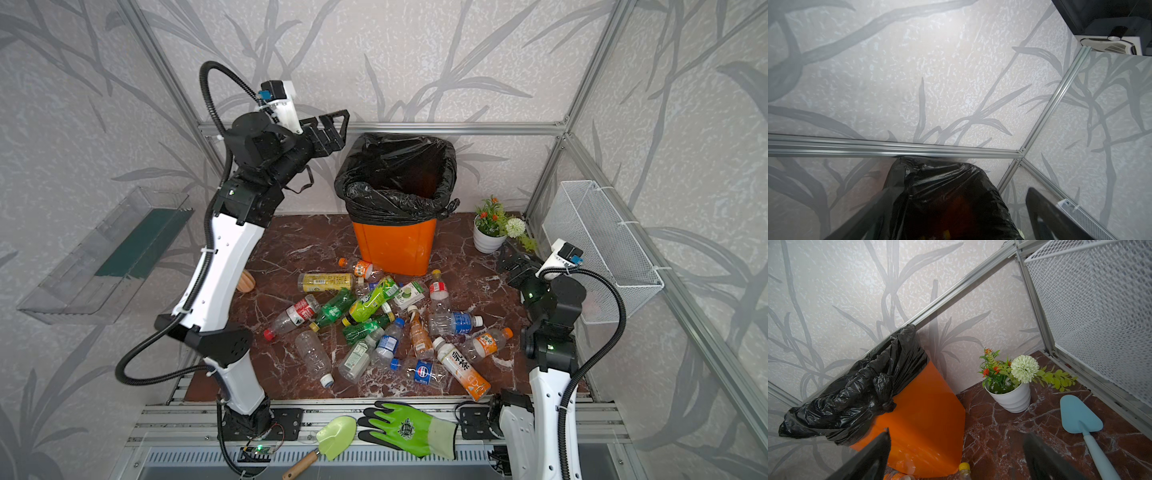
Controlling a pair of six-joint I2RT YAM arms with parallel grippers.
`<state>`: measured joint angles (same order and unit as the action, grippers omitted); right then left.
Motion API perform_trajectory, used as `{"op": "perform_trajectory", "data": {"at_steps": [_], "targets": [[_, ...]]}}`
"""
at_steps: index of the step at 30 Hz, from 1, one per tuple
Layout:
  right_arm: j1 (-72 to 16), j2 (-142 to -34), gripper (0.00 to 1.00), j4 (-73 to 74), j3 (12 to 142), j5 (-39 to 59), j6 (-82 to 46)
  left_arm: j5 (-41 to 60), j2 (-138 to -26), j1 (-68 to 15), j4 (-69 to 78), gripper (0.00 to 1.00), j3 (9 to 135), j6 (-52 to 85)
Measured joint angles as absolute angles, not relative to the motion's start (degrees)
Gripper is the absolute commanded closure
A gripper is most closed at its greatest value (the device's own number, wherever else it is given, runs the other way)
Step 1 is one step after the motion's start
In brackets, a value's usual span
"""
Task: Throw the plastic bottles in the bin
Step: 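Open the left gripper to drop the yellow bottle into the bin, then withdraw, then lower the right gripper onto the white milk tea bottle while the left arm withdraws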
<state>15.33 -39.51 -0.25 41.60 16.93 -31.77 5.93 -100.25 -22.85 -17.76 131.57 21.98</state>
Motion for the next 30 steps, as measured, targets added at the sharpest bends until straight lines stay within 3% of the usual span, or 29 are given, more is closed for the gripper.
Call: {"op": "perform_trajectory", "data": {"at_steps": [4, 10, 16, 24, 30], "targets": [[15.33, -39.68, 0.02, -2.57, 41.01, 17.15, -31.9, 4.58, -89.76, -22.9, -13.56, 0.01, 118.54, 20.4], [15.29, -41.5, 0.15, -11.4, 39.68, 20.67, -31.42, 0.69, -76.86, -22.92, -9.74, 0.01, 95.35, 17.54], [9.85, -34.68, 0.18, -26.26, 34.48, 19.0, -31.18, -3.27, -68.42, -22.9, -8.36, 0.01, 74.19, 17.21], [-1.17, -29.89, 0.33, -41.63, 34.24, 13.15, -30.74, -6.37, -65.36, -22.9, -9.82, 0.01, 69.28, 18.09], [-14.9, -29.74, 0.34, -46.96, 33.26, 6.33, -33.67, -6.9, -63.48, -22.9, -10.13, 0.01, 69.12, 18.04]]}}
